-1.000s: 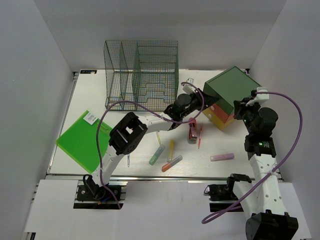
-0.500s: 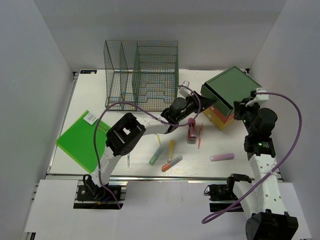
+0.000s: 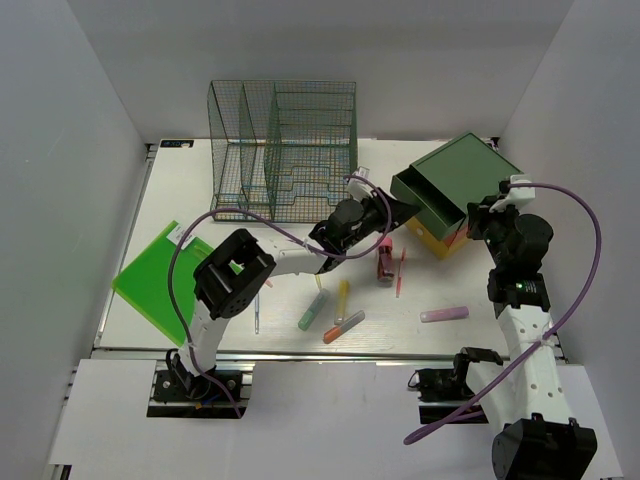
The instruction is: Organize the desk
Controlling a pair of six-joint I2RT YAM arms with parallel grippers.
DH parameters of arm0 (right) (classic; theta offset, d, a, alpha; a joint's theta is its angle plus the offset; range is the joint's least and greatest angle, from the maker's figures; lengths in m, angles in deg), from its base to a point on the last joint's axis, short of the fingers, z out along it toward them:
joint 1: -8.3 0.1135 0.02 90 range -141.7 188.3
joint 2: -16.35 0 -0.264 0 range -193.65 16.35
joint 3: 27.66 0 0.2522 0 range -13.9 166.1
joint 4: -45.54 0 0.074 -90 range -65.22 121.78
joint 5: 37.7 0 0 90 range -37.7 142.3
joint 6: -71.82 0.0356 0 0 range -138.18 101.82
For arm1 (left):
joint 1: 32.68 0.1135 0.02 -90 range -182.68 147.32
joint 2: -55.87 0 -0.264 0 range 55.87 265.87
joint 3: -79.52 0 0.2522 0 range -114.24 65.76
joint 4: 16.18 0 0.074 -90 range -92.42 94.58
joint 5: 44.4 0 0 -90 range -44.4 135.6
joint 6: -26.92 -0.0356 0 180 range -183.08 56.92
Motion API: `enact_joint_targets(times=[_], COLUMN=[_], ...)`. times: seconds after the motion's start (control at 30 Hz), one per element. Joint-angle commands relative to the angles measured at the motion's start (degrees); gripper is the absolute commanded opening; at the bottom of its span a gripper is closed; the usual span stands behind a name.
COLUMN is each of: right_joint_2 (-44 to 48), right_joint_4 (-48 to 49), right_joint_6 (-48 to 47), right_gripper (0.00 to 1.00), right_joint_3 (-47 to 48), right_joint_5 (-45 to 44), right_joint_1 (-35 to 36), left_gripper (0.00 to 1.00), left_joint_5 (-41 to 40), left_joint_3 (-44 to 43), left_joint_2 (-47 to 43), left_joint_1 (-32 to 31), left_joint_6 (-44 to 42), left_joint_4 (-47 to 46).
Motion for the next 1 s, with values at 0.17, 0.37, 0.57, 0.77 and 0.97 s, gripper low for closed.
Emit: enact_joint_targets(times=[0.17,0.37,0.57,0.77,0.97], right_joint_2=[0.3,1.0,3.0,3.8,2.1], right_joint_4=[3.0,2.9,3.0,-1.6,-11.3], right_joint_6=[-1.4,-3.6,-5.6,-9.7,-14.0], right_gripper=[0.4,0.6,0.69,0.72,0.66], right_joint_3=[-1.0,-1.6,-2.8,0.1,6.4], right_joint_5=[2.4,7.1,12.3,17.2,32.5], right_joint_1=[0.0,0.1,0.0,0.0,0.4], left_gripper=[0.55,0.75,0.78,0.79,0.78], left_joint_5=[-1.0,-2.2,-5.9,-5.3,-7.7], left_joint_3=[0.7,4.4,8.4,15.7,25.2], left_joint_2=[-5.4,-10.8,-19.7,-34.8,-56.4], left_joint_1=[0.4,0.4,-0.1,-0.1,0.6], left_joint_6=[-1.4,-2.9,-10.3,-19.2,-33.1], left_joint_4=[2.9,4.8,11.8,26.9,45.9])
